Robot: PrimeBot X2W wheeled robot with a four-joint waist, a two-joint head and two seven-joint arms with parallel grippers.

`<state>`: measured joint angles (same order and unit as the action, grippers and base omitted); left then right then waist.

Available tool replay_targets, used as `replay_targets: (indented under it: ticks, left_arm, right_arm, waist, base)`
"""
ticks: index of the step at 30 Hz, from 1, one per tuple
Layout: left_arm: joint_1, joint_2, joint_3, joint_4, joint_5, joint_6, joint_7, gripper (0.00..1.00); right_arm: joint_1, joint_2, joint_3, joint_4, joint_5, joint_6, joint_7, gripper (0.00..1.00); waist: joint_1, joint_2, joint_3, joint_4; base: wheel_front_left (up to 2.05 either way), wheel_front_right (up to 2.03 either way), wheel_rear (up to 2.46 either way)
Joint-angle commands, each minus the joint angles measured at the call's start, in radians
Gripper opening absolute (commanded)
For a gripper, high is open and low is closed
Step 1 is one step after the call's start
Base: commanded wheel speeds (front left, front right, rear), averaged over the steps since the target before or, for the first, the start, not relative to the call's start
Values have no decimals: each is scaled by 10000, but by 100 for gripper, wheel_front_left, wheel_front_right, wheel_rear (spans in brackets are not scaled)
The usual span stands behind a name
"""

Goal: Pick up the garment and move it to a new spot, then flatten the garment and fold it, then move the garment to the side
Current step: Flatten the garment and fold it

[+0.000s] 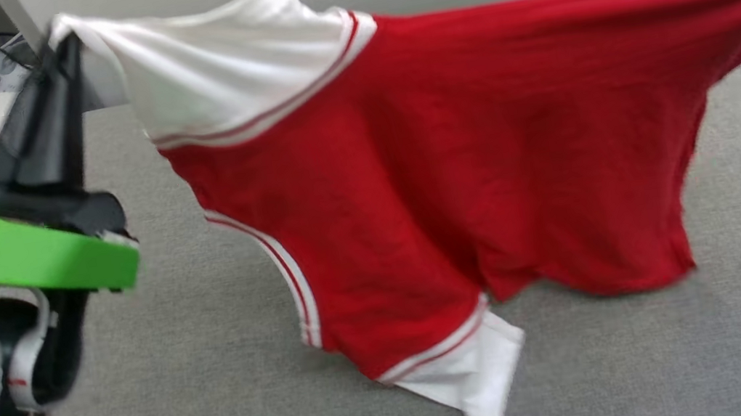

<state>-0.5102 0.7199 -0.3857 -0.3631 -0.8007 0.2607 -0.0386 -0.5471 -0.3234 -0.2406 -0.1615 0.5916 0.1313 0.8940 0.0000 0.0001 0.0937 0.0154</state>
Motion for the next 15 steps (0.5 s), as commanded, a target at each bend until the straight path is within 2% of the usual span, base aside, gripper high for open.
replay_targets:
  ticks: [1, 9, 15]
  left_arm:
    - [-304, 102, 159, -42, 16, 103, 7, 0]
    - [-1810, 405, 823, -220, 349, 361, 131, 0]
    - [-3169, 767, 897, 138, 663, 99, 492, 0]
  right_arm:
    - [-199, 47, -73, -117, 40, -6, -60, 0]
    - [-729, 399, -206, -889, 50, -6, -44, 0]
    - [-1423, 579, -337, -1138, 9, -6, -199, 0]
  waist:
    - [0, -1, -9, -165]
    - [0, -1, 405, -444]
    - [0, -1, 1061, -502]
  base:
    - [0, 0, 0]
    - [0, 0, 0]
    - [0, 0, 0]
